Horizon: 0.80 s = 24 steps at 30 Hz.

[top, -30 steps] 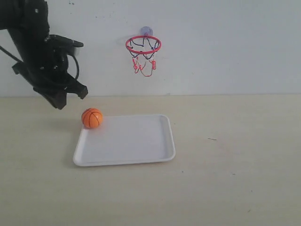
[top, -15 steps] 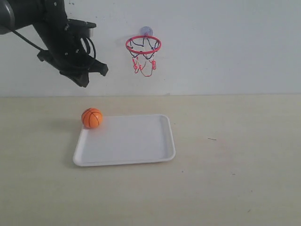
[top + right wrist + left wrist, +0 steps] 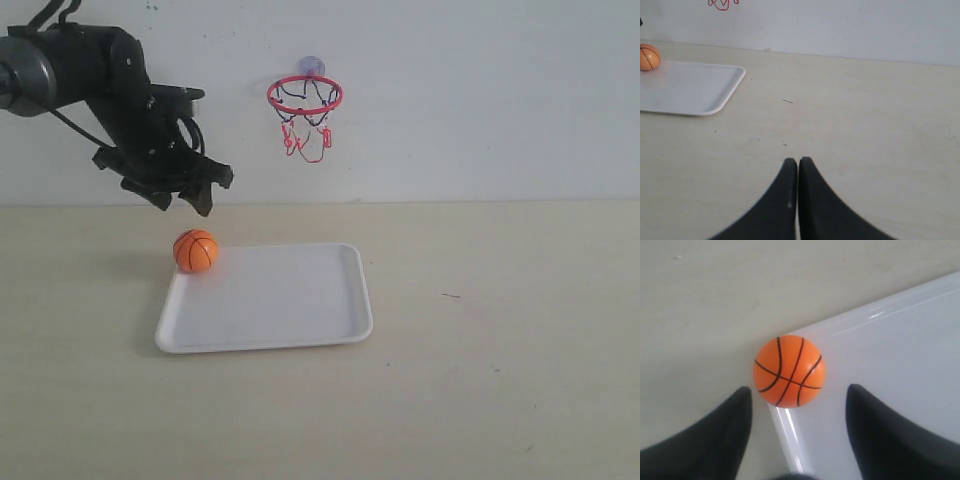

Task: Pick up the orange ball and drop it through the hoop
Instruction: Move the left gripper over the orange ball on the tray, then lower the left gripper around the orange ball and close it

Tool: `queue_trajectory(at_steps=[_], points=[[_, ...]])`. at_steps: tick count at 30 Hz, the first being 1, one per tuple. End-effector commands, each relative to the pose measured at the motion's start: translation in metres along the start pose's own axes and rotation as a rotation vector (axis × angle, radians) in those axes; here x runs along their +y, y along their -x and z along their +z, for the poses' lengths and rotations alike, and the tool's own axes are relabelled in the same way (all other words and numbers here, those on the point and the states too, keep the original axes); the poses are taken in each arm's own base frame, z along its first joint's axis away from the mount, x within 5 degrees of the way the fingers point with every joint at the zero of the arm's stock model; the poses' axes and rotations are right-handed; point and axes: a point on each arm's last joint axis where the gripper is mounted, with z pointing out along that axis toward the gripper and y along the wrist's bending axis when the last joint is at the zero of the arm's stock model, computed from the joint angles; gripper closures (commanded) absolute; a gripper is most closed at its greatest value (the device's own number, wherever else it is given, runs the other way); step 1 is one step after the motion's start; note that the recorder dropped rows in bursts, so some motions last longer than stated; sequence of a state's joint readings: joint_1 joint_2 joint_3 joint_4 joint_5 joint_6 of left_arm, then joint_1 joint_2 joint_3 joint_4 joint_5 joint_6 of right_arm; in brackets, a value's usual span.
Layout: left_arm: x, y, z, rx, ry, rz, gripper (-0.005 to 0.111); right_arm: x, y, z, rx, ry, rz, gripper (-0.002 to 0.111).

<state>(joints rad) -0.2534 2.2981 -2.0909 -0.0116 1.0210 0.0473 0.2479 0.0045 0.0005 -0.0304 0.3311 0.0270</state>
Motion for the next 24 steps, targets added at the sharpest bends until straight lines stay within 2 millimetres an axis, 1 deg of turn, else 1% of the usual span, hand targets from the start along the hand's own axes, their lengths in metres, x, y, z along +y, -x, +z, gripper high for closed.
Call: queue_trajectory(at_steps=[1,4,7,15,18,24], points=[[-0.001,0.004,-0.001,-0.037,-0.013,-0.024,0.037,0.0,0.001,0.0,-0.014,0.001,-0.008,0.109],[-0.001,0.002,0.006,-0.027,-0.014,-0.049,0.033,0.0,0.001,0.0,-0.014,0.001,-0.008,0.109],[-0.001,-0.001,0.018,-0.004,-0.014,-0.066,0.029,0.0,0.001,0.0,-0.014,0.001,-0.008,0.109],[0.002,-0.009,0.044,0.049,0.01,-0.053,0.028,0.0,0.001,0.0,-0.014,0.001,-0.008,0.109],[0.004,-0.011,0.05,0.054,0.021,-0.05,0.028,0.0,0.001,0.0,-0.014,0.001,-0.008,0.109],[0.005,-0.01,0.054,0.032,0.024,-0.05,0.028,0.0,0.001,0.0,-0.014,0.001,-0.008,0.109]])
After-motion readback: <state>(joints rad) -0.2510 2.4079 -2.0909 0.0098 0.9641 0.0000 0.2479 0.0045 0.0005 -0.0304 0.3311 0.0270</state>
